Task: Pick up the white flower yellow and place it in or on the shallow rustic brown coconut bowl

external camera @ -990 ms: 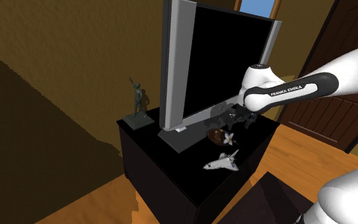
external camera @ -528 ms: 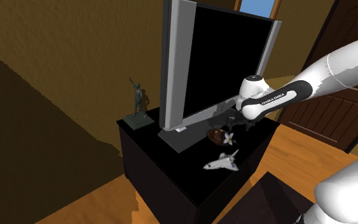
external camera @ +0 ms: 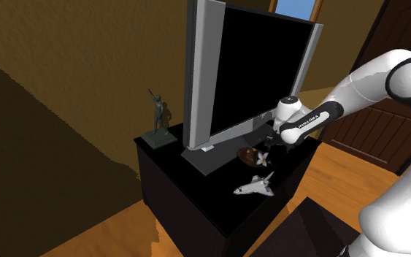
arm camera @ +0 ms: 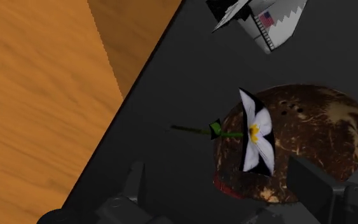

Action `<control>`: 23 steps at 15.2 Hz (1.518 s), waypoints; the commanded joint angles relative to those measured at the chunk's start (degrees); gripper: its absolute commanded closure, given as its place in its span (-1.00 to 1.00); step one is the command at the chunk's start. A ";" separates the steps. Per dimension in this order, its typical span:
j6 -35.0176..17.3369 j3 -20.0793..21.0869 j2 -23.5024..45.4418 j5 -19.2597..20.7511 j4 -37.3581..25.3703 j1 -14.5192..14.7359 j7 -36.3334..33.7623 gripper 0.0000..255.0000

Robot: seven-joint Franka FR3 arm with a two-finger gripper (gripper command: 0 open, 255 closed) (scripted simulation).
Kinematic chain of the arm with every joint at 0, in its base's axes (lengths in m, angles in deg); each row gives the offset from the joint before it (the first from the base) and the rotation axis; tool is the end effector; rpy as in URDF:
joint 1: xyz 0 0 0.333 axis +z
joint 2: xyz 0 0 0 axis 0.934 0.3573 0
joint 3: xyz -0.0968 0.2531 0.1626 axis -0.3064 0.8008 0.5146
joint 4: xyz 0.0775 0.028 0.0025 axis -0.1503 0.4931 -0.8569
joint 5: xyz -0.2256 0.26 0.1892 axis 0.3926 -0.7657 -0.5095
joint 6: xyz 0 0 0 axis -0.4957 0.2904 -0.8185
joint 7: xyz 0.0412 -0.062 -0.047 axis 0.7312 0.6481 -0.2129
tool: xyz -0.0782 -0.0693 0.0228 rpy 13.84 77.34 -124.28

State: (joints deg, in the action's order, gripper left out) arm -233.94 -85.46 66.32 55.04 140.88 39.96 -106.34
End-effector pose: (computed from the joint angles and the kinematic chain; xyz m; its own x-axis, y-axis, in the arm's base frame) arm 0.4677 -0.2211 0.2822 0.6031 -0.7484 0.2761 -0.7964 -0.5843 0.1560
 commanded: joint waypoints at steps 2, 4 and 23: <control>-2.10 -2.69 5.47 4.84 -3.35 -0.38 -6.69 -1.00; -3.12 -4.61 8.59 7.12 -5.55 -0.53 -10.28 -1.00; -7.16 -6.99 15.08 10.53 -8.29 -0.45 -13.25 1.00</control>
State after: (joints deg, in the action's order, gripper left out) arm -241.10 -92.44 81.39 65.57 132.59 39.51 -119.60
